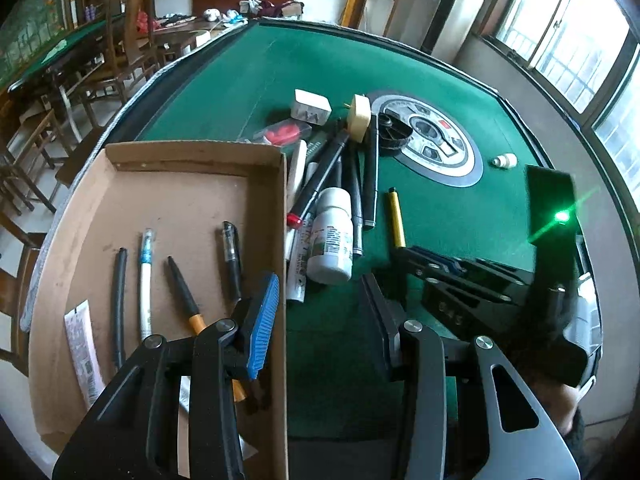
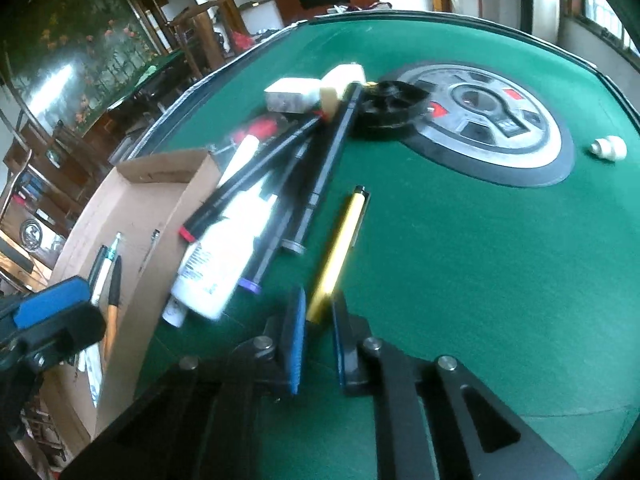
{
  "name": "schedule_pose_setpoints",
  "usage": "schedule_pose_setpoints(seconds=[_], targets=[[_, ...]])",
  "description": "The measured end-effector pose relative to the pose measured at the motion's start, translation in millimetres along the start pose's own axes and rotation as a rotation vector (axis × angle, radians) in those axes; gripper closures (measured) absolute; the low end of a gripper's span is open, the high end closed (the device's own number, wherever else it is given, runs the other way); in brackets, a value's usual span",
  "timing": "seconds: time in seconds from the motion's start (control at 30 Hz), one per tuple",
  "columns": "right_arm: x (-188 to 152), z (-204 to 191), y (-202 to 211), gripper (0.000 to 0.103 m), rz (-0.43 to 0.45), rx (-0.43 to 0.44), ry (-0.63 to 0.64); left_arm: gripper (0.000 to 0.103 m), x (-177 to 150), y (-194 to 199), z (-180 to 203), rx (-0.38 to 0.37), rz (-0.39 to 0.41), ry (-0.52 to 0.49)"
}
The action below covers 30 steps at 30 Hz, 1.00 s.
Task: Organize rigid objects
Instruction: 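Grasp the white bottle with the left gripper while the right grasps a yellow pen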
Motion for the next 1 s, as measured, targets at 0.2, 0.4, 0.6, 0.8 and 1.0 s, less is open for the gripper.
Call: schedule_pose_setpoints(seconds=[0.2,0.4,0.6,0.8,1.0], targets=[[-3.1,29.8,10.5,0.092,-0.002,-0.066,-0.017,0.062,6.9,-13.8,14.0,0.008,-0.014,-0.057],[7.5,42.1,1.7,0.091,0.013,0.009,-0.102,0.062,21.2,-43.7,27.6,0.038,-0.054,-0.117],[9.5,37.8,-5.7,0.091,0.062,0.081,-0.11,0.068,24.5,-76.6,26.8,0.094,-0.109,-0.162],[7.8,34.2,-4.0,0.091,0.069,0.085,-0.104,0.071,26.6,-82.1,27.4,0.121,-0.103,-0.189],[8.5,34.6,-5.5,0.091,0.07,0.098,-0.111,0.071,20.5,-79.9,30.0,0.116,-0.102,-0.212]])
Point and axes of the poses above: each gripper's, at about its wrist camera, not at the fingertips, and y roughly against the way its jaws point, z to its right, x to its top, the point moved 5 cm from there along -y, roughly the way its jaws point, and after that the axes turned 6 degrees about z, right-handed, at the moved point
